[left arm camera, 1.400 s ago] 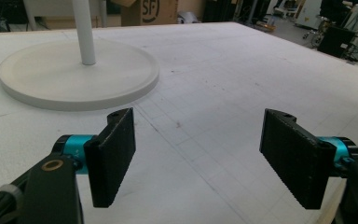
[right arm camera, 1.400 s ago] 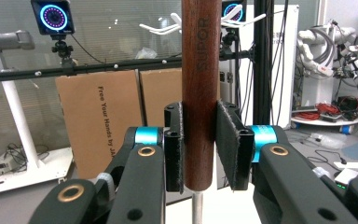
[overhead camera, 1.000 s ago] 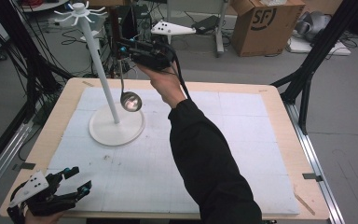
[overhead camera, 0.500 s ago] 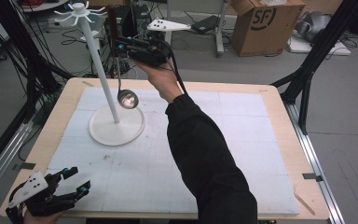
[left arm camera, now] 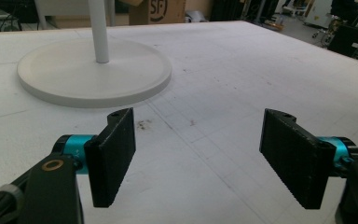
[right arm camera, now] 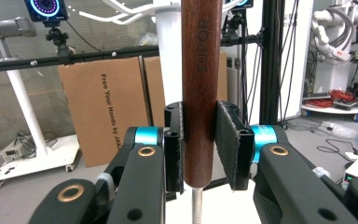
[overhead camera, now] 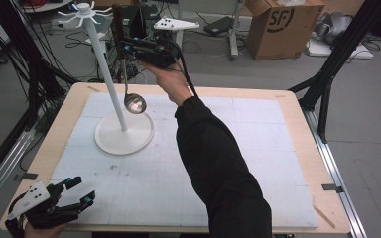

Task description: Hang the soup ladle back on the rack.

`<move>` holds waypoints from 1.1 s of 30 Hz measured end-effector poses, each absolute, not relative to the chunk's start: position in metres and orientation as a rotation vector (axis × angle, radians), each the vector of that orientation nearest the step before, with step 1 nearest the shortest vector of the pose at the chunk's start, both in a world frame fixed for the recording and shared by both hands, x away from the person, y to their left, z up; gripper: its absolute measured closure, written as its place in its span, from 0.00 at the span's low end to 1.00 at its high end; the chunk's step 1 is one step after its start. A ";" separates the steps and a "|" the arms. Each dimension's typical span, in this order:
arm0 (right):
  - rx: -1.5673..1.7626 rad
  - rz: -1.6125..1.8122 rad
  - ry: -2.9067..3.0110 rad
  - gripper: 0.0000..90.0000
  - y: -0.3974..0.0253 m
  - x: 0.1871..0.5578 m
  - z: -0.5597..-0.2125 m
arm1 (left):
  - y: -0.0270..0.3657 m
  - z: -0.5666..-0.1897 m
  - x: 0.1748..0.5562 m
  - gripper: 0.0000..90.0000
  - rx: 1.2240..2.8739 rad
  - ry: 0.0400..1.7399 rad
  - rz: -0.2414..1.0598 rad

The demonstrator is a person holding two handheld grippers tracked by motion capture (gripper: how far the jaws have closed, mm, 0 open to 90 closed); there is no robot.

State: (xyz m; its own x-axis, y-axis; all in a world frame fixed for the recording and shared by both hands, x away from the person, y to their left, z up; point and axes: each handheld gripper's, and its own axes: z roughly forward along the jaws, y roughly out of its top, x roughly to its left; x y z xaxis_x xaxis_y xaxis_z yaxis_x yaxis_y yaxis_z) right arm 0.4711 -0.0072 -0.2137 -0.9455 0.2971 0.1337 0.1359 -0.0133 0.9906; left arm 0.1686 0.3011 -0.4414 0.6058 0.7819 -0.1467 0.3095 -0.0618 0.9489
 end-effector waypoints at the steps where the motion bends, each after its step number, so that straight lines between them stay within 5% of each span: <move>1: 0.472 2.106 2.126 0.82 -0.007 0.471 -0.214 | 0.301 -0.442 0.169 0.30 1.641 0.923 0.492; 33: 0.454 2.105 2.154 0.81 0.007 0.479 -0.215 | 0.304 -0.440 0.166 0.30 1.641 0.922 0.509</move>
State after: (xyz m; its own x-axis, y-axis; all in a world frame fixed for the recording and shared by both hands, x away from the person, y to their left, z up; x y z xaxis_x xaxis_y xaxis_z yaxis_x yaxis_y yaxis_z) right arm 0.4791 0.0072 -0.2151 -0.9510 0.2767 0.1380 0.1444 0.0028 0.9895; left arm 0.1663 0.3038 -0.4397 0.6004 0.7876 -0.1384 0.3024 -0.0634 0.9511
